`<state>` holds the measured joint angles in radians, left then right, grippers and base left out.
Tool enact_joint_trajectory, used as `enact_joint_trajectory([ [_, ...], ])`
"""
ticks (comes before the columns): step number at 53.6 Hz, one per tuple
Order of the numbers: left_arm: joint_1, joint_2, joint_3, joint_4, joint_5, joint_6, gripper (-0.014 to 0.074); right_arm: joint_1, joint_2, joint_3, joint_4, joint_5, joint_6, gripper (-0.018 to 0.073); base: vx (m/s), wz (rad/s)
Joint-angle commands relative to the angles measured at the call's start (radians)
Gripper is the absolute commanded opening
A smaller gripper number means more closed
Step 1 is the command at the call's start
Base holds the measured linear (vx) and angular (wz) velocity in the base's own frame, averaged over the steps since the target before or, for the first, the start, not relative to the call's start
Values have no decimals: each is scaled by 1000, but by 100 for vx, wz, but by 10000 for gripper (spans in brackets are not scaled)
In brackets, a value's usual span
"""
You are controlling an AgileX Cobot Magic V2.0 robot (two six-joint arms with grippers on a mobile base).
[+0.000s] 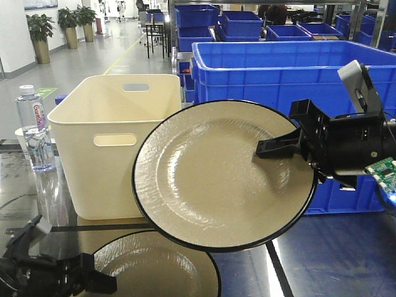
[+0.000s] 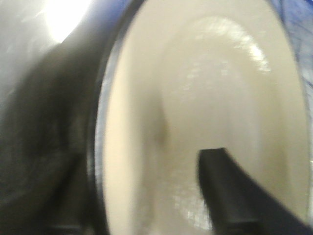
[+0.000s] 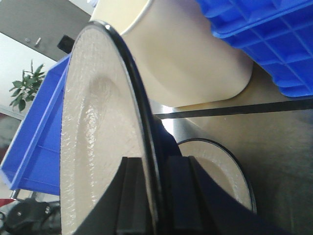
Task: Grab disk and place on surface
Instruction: 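Lower both plates flat onto the steel table in front of the bin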
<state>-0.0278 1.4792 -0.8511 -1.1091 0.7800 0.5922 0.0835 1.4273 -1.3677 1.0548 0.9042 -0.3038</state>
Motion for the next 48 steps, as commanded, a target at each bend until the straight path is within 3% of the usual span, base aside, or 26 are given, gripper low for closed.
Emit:
enact_joint_trajectory([
  [1,35,-68,-51,-33,41,5,603,-4,-37,-39,91,-28,2,2,0,0],
  [11,115,-206,-87,89,46,3,586,4,-11,-37,55,-20,15,2,0,0],
  [17,152,-308,-94,137,42,-3,584,52,42,-37,11,-22,32,2,0,0],
  [30,158,-459,-94,137,28,-8,584,228,213,-37,-8,-92,18,7,0,0],
  [41,157,-470,-94,137,45,-57,584,303,290,-37,-3,-184,10,50,0,0],
  [48,157,-470,-93,137,47,-57,584,315,292,-37,-13,-191,-83,118,0,0],
])
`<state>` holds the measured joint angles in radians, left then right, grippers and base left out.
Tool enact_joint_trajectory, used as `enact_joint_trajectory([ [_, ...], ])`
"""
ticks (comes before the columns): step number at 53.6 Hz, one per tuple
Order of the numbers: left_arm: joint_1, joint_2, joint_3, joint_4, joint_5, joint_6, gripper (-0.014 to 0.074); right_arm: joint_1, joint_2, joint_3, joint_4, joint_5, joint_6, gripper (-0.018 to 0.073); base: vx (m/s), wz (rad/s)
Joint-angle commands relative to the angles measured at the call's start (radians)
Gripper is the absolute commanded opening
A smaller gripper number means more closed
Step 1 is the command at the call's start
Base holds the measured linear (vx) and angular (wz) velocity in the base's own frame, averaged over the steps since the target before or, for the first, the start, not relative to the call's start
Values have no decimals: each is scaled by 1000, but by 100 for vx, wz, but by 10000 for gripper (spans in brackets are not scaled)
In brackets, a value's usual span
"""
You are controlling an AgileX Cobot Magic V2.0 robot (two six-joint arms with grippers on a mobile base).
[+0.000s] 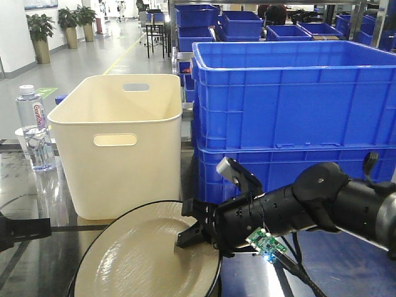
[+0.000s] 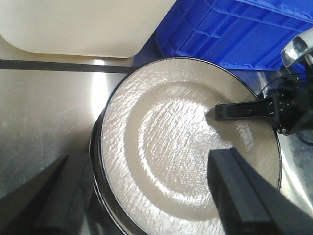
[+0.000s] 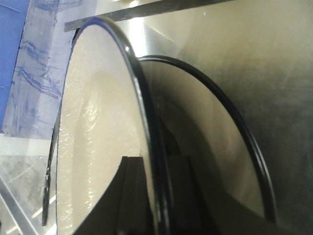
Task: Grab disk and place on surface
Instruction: 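Lower both plates flat onto the steel table in front of the bin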
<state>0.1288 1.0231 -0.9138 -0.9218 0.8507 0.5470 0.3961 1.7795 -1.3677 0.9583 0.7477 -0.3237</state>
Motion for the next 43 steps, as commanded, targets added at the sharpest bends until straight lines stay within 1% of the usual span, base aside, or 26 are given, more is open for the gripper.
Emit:
enact_joint_trajectory([
  [1,0,-14,-30,-51,-24,-12,584,3,-60,-37,84,-28,-78,133,0,0],
  [3,0,-14,-30,-51,-24,-12,584,2,-60,-37,81,-19,-93,161,0,0],
  [9,0,-13,-30,-51,-25,-12,584,1,-60,-37,55,-20,-137,286,0,0],
  [13,0,-13,-30,-51,-25,-12,584,1,-60,-37,30,-20,-173,393,0,0],
  [19,0,-13,-30,-51,-21,-12,584,1,-68,-40,25,7,-208,549,0,0],
  [22,0,-13,-30,-51,-21,-12,584,1,-80,-40,15,7,-229,597,0,0],
  [25,0,-13,-30,-51,-21,-12,584,-5,-101,-40,-3,0,-276,640,0,0],
  [28,0,-13,-30,-51,-21,-12,584,-17,-125,-40,-28,-10,-303,650,0,0],
  [32,0,-13,-30,-51,-21,-12,584,-44,-161,-40,-62,-15,-303,646,0,0],
  [43,0,-13,-30,-51,-21,-12,584,-109,-241,-40,-116,-10,-301,603,0,0],
])
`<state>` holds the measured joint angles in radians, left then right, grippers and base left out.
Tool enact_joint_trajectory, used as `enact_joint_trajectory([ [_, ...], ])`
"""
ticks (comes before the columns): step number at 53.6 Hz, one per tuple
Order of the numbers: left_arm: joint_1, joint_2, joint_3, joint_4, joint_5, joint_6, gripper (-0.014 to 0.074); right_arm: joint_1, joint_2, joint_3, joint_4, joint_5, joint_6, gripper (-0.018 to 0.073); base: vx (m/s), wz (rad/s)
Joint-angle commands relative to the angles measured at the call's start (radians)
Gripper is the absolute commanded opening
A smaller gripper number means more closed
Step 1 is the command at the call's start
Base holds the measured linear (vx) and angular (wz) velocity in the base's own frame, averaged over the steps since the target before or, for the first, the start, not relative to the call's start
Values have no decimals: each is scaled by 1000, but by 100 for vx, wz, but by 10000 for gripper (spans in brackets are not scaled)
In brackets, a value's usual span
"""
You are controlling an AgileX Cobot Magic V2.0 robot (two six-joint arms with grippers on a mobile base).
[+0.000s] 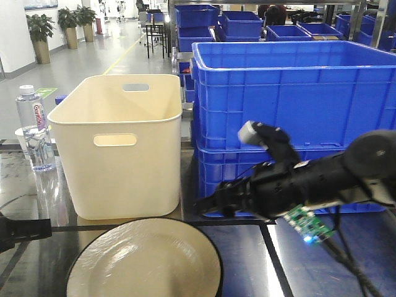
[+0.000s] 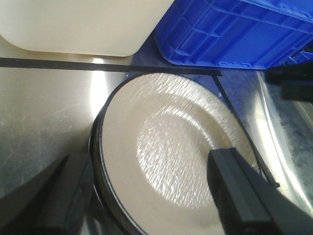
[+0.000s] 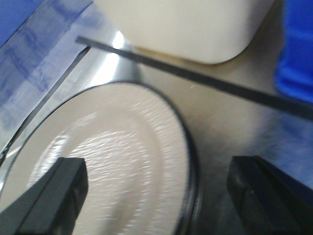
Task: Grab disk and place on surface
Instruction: 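Lower both plates flat onto the steel table in front of the bin, then open both grippers to release the stacked plates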
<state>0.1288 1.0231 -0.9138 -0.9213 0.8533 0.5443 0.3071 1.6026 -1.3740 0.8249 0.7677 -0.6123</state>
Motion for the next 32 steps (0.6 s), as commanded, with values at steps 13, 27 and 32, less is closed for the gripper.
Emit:
enact_joint_trajectory([
  [13,0,-16,-30,-72,-22,-8,454,-18,-82,-34,26,-19,-13,538,0,0],
  [27,0,-16,-30,-153,-19,-8,71,-18,-82,-34,26,-19,-13,482,0,0],
  [32,0,-16,-30,-154,-20,-8,-10,-18,-82,-34,26,-19,-13,469,0,0],
])
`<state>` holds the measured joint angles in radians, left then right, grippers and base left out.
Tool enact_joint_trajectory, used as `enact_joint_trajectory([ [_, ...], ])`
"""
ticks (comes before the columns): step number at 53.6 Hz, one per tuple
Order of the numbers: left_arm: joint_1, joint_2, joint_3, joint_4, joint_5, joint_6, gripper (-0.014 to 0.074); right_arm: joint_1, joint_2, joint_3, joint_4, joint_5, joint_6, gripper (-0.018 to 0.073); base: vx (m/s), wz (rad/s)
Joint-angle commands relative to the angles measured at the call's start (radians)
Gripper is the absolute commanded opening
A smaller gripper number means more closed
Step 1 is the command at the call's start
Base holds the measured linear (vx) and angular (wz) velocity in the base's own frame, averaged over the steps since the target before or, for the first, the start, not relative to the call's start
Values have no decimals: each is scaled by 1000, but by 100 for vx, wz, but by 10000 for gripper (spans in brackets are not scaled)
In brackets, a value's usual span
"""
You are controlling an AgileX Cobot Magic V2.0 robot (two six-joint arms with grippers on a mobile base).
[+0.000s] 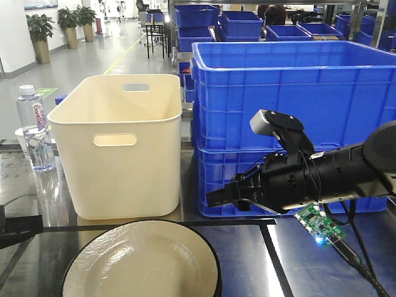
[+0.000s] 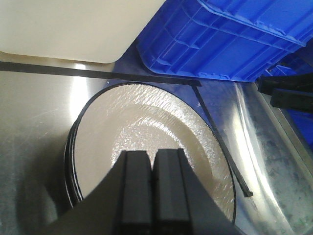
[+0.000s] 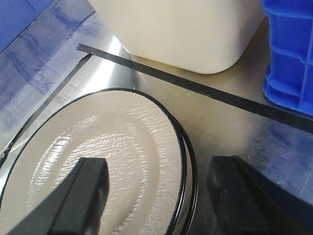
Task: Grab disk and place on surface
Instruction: 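Open both grippers to release the stacked plates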
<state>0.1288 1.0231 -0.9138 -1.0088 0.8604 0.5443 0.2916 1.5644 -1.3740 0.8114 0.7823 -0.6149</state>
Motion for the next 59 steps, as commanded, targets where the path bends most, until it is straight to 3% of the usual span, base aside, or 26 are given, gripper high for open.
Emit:
enact_joint_trajectory([
  [1,0,-16,-30,-67,-27,-8,-10,-2,-43,-34,39,-33,-11,467,0,0],
  [25,0,-16,-28,-64,-35,-8,-9,-2,-43,-34,39,-33,-9,456,0,0],
  [33,-1,-77,26,-55,-159,-7,-9,-2,-43,-34,39,-33,-9,456,0,0],
  [39,-9,-243,141,21,-340,-9,-9,-2,-43,-34,39,-33,-9,456,0,0],
  [43,-33,-364,238,125,-465,-52,-9,-2,-43,-34,39,-33,-9,456,0,0],
  [48,-54,-513,354,349,-571,-222,-9,-2,-43,-34,39,-33,-9,456,0,0],
  [54,-71,-672,505,681,-644,-579,-9,-2,-43,-34,39,-33,-9,456,0,0],
  [59,-89,-773,662,884,-745,-808,-9,-2,-43,-34,39,-33,-9,456,0,0],
])
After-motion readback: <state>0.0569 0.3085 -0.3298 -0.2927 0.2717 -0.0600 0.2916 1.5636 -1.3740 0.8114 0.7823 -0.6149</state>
